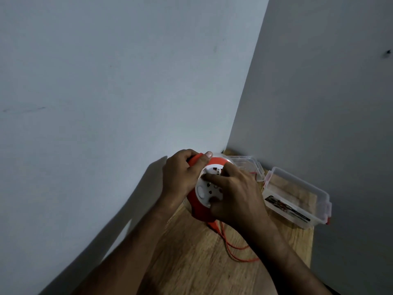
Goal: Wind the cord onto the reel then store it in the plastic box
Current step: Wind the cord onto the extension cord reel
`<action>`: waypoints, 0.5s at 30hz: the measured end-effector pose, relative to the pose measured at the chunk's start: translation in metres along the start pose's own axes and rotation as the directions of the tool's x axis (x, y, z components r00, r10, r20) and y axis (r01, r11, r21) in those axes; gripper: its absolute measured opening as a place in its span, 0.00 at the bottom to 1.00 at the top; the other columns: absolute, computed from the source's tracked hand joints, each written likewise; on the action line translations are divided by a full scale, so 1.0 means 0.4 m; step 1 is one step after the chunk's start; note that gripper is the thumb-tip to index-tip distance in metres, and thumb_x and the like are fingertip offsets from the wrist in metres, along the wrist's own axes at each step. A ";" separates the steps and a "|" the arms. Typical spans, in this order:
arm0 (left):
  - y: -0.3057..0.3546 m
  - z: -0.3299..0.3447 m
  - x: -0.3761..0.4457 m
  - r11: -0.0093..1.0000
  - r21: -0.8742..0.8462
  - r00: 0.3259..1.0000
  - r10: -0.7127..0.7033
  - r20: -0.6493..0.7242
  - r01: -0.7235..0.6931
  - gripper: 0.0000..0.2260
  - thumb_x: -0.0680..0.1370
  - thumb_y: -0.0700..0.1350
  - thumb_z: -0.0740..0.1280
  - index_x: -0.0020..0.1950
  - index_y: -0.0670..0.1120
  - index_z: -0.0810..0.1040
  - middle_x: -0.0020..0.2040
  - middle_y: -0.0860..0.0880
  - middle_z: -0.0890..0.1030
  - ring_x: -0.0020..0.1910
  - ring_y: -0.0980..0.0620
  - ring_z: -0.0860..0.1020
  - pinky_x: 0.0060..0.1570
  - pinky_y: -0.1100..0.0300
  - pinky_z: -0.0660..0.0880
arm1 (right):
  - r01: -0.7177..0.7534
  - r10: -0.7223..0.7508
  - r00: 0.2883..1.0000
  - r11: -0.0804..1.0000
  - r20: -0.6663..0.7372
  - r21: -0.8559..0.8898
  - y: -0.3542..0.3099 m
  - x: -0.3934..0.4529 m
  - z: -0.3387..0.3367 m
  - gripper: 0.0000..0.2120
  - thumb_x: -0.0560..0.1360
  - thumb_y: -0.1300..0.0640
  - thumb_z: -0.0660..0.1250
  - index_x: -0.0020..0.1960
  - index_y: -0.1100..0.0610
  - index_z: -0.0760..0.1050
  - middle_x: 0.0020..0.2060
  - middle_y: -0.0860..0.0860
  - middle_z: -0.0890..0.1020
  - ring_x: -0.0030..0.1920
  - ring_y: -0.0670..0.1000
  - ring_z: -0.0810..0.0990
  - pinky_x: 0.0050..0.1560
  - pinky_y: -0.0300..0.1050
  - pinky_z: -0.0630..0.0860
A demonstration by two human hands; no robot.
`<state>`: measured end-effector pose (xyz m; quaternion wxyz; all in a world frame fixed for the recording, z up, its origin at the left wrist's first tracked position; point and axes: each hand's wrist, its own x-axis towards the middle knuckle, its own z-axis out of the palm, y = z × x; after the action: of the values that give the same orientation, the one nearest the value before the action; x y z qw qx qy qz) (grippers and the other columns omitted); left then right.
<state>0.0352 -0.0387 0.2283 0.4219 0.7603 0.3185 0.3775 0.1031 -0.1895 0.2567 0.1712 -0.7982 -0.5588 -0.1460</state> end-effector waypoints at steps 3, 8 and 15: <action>0.003 -0.002 0.000 1.000 -0.009 1.000 -0.021 -0.001 0.021 0.19 0.78 0.65 0.69 0.43 0.50 0.84 0.37 0.55 0.85 0.39 0.58 0.84 0.46 0.52 0.83 | -0.170 0.173 0.984 0.983 -0.034 0.073 -0.016 0.001 0.004 0.29 0.66 0.42 0.76 0.63 0.53 0.81 0.51 0.53 0.86 0.49 0.54 0.84 0.49 0.48 0.79; 0.009 0.002 -0.004 0.999 -0.010 0.999 -0.032 -0.006 0.032 0.19 0.78 0.65 0.68 0.44 0.50 0.85 0.39 0.55 0.86 0.40 0.57 0.84 0.47 0.52 0.83 | -0.331 0.333 0.942 0.920 0.026 0.208 -0.038 0.014 -0.001 0.30 0.72 0.38 0.71 0.68 0.54 0.76 0.57 0.50 0.85 0.53 0.51 0.84 0.53 0.46 0.81; 0.003 -0.014 0.010 0.998 -0.054 0.999 -0.043 -0.001 0.043 0.17 0.79 0.62 0.70 0.46 0.48 0.85 0.39 0.53 0.87 0.40 0.55 0.85 0.47 0.51 0.85 | 0.079 -0.078 0.997 0.996 -0.029 0.038 -0.013 -0.015 -0.036 0.26 0.68 0.50 0.74 0.65 0.50 0.76 0.60 0.52 0.78 0.59 0.55 0.77 0.55 0.52 0.77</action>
<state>0.0330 -0.0338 0.2327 0.4503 0.7411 0.3249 0.3775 0.0956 -0.1992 0.2678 0.1889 -0.7700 -0.5900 -0.1526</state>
